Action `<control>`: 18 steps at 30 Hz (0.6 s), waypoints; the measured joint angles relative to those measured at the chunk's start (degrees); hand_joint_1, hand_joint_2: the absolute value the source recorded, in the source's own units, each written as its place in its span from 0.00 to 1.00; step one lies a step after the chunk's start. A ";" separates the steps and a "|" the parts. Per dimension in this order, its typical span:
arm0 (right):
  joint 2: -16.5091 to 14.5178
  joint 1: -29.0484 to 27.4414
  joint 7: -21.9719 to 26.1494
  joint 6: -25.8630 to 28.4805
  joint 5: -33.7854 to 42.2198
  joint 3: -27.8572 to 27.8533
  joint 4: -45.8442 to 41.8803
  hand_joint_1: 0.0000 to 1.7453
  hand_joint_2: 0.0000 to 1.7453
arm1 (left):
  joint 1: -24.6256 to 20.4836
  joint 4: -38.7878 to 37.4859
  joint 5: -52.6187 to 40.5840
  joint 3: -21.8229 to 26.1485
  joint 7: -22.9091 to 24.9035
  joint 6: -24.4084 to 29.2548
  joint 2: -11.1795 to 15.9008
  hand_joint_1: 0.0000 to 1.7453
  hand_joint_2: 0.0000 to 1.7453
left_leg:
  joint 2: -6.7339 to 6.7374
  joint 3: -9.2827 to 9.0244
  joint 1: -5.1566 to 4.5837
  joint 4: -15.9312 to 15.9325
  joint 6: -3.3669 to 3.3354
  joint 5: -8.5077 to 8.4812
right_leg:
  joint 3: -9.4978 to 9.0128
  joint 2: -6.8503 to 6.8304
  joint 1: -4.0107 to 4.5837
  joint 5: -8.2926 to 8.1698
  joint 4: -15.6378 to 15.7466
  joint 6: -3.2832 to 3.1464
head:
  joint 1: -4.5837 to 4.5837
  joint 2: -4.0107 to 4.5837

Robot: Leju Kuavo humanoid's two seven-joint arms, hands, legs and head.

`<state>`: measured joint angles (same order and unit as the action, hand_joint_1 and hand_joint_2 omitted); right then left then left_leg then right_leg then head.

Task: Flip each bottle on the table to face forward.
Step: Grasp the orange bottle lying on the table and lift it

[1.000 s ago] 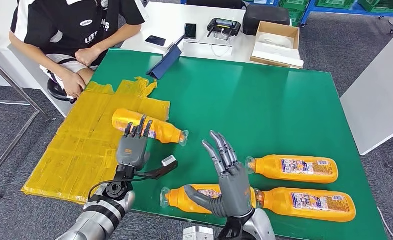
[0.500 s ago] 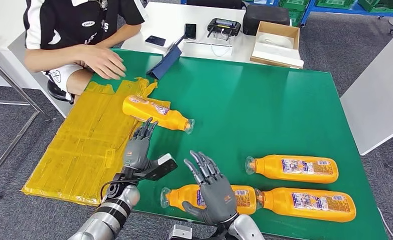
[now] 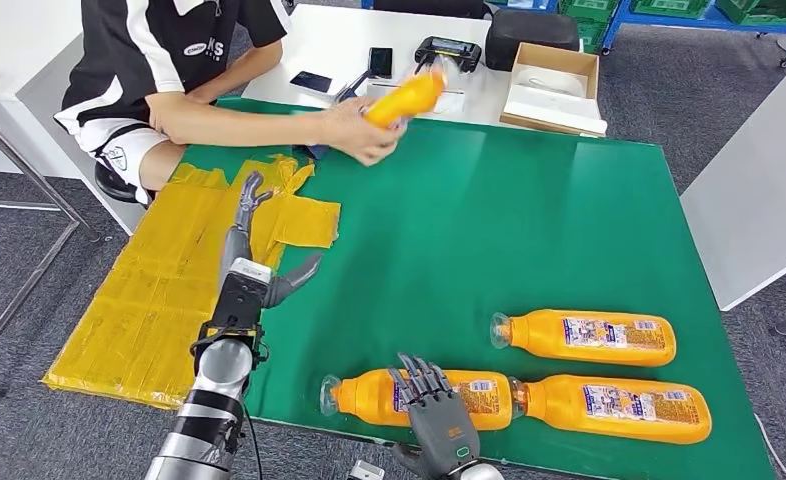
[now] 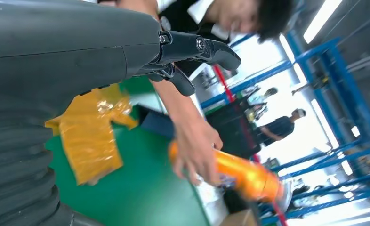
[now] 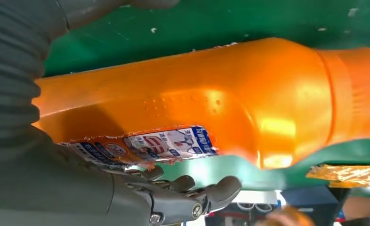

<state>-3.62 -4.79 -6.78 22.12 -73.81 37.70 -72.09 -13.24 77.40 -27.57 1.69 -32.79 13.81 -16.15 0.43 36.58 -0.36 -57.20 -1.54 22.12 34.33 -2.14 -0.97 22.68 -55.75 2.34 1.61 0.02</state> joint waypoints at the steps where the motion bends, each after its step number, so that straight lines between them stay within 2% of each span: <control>1: 0.04 0.01 -0.55 0.19 -0.95 -0.08 0.08 0.00 1.00 | 0.32 0.99 -0.14 -0.02 0.03 0.14 -0.14 0.00 1.00 | 0.00 0.00 0.00 0.00 0.00 0.00 | 0.00 0.00 0.00 0.00 0.00 0.00 | 0.00 0.00; 11: 0.02 -0.13 -1.20 1.23 -4.01 -0.92 0.13 0.00 1.00 | 2.22 5.02 -0.96 -0.31 0.22 1.04 -0.66 0.00 1.00 | -0.02 0.00 -0.02 0.00 -0.06 -0.05 | -0.02 -0.01 -0.02 -0.03 0.00 0.03 | -0.01 0.00; 14: -0.16 -0.64 1.40 3.82 -3.61 -1.55 -1.11 0.00 1.00 | 2.55 5.12 -0.97 -0.17 0.13 1.80 -0.66 0.00 1.00 | -0.02 0.01 -0.02 0.00 -0.07 -0.06 | -0.02 -0.01 -0.02 -0.04 0.00 0.04 | -0.01 0.00; 18: -0.65 -1.37 7.78 6.24 1.87 -2.51 -6.99 0.00 1.00 | 3.12 5.13 -1.36 0.05 -0.50 3.03 -0.76 0.00 1.00 | -0.01 0.00 -0.02 0.00 -0.07 -0.06 | 0.01 0.00 -0.01 -0.05 0.00 0.04 | -0.01 0.00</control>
<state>-4.26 -6.16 0.99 28.37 -71.94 35.19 -79.08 -10.12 82.53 -28.93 1.74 -33.29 16.84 -16.91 0.43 36.59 -0.38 -57.21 -1.61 22.06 34.34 -2.14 -0.98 22.63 -55.75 2.38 1.60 0.02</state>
